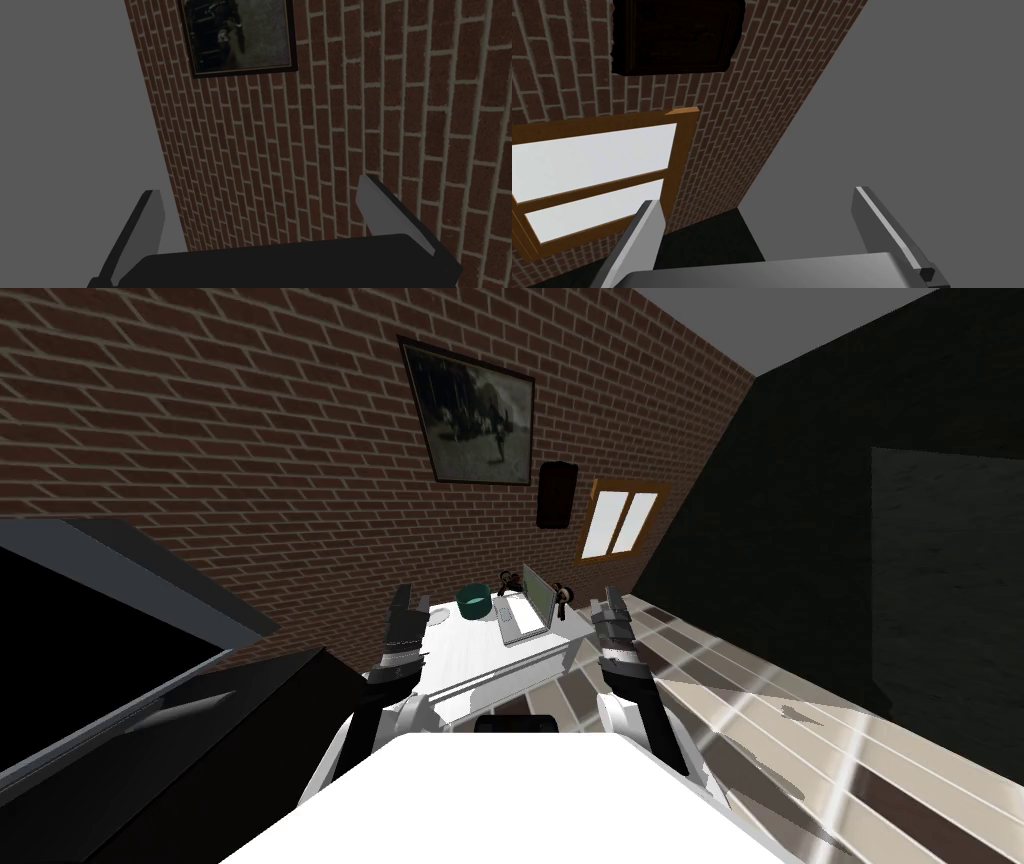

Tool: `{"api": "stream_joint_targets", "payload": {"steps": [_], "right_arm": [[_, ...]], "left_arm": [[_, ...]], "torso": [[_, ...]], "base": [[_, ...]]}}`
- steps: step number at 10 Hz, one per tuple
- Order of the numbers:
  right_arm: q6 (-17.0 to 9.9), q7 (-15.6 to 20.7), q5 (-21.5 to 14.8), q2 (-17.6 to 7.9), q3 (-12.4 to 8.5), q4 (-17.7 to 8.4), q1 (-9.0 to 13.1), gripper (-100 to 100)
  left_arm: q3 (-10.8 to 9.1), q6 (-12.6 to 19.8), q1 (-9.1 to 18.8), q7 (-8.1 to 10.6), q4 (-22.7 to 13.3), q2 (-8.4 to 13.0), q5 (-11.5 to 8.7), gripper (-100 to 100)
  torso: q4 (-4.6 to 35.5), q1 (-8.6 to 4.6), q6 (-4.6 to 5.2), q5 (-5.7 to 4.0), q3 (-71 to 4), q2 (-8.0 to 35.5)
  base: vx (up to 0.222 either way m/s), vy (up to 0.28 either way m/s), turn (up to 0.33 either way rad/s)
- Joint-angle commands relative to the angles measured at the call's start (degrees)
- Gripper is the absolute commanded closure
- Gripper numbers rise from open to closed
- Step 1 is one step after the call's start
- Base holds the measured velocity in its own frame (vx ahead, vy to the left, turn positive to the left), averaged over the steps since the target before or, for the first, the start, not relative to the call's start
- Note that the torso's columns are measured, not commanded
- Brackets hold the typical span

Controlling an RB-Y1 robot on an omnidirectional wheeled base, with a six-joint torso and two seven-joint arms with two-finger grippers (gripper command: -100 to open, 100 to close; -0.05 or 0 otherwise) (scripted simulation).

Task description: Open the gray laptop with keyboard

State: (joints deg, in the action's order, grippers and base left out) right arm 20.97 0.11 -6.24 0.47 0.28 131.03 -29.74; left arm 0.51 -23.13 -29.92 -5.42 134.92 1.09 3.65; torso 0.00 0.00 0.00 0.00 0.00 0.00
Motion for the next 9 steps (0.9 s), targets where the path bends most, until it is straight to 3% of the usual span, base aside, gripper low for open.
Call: {"api": "stream_joint_targets", "payload": {"steps": [1,9], "right_arm": [[0.0,0.0,0.0,0.0,0.0,0.0,0.0,0],[0.0,0.0,0.0,0.0,0.0,0.0,0.0,0]], "left_arm": [[0.00,0.0,0.0,0.00,0.0,0.0,0.0,0],[0.00,0.0,0.0,0.00,0.0,0.0,0.0,0]], "torso": [[2.3,0.00,0.00,0.00,-4.7,2.3],[35.4,0.00,0.00,0.00,-70.7,35.4]], "base": [[0.000,0.000,0.000],[0.000,0.000,0.000]]}}
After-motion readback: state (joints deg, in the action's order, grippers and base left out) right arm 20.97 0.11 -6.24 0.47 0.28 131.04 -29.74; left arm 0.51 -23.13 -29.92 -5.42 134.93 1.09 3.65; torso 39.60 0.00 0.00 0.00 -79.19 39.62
